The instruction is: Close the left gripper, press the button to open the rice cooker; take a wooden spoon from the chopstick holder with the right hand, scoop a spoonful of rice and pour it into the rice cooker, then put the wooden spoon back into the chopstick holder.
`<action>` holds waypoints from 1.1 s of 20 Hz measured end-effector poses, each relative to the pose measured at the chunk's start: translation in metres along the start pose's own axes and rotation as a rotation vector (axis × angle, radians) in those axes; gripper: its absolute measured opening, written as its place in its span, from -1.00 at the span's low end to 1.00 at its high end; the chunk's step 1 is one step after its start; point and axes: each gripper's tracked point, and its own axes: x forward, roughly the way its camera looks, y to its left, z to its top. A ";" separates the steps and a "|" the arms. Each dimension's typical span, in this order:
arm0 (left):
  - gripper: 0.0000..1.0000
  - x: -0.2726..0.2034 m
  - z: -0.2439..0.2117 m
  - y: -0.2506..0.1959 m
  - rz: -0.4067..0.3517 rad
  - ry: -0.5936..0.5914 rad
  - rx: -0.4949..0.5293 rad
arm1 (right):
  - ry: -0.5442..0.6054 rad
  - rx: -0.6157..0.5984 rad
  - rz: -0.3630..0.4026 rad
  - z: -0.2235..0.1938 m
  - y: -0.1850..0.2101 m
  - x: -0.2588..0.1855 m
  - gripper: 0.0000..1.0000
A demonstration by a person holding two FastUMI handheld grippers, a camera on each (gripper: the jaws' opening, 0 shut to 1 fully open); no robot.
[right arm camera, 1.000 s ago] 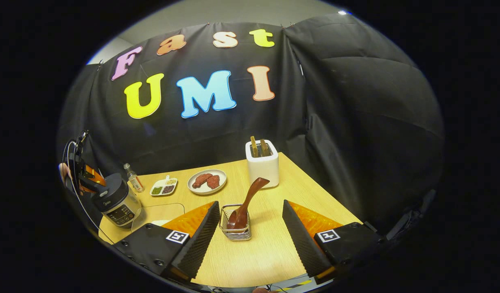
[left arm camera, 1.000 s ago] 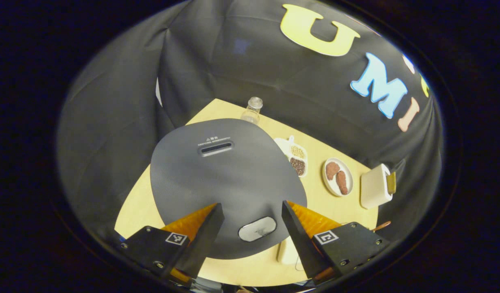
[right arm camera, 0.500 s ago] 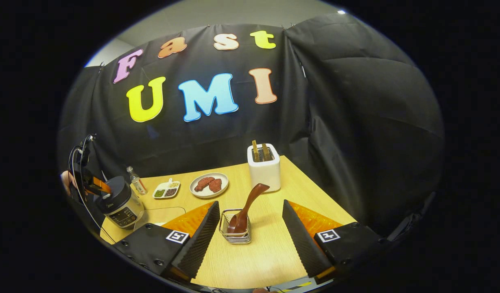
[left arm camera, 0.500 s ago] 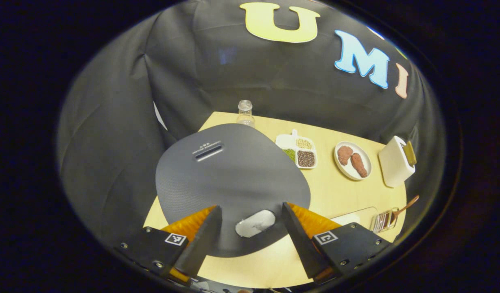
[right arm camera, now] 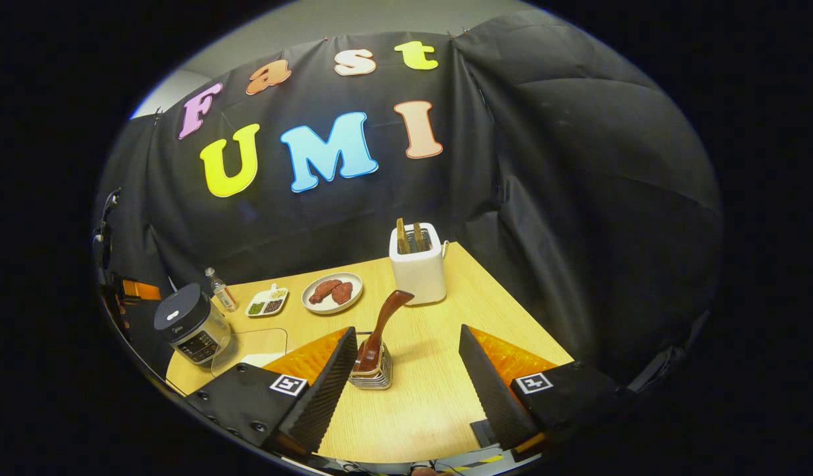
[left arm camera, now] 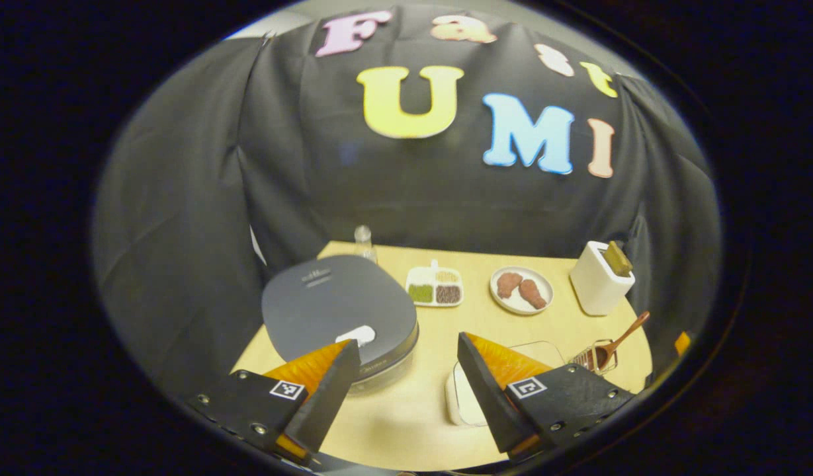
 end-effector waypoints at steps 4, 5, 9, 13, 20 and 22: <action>0.90 -0.087 0.066 -0.033 -0.033 -0.255 0.017 | -0.043 -0.057 0.068 0.032 0.001 0.006 0.96; 0.89 -0.108 0.085 -0.039 -0.048 -0.320 -0.003 | -0.061 -0.074 0.082 0.042 0.003 0.006 0.96; 0.92 -0.165 0.127 -0.033 -0.062 -0.467 -0.027 | -0.175 -0.115 0.103 0.092 0.013 -0.007 0.96; 0.92 -0.197 0.152 -0.007 -0.066 -0.511 -0.068 | -0.303 -0.126 0.084 0.148 0.015 -0.039 0.96; 0.92 -0.228 0.123 0.049 -0.004 -0.497 -0.128 | -0.422 -0.121 -0.051 0.188 -0.004 -0.103 0.96; 0.89 -0.234 0.107 0.056 -0.019 -0.475 -0.155 | -0.410 -0.088 -0.070 0.180 -0.006 -0.116 0.95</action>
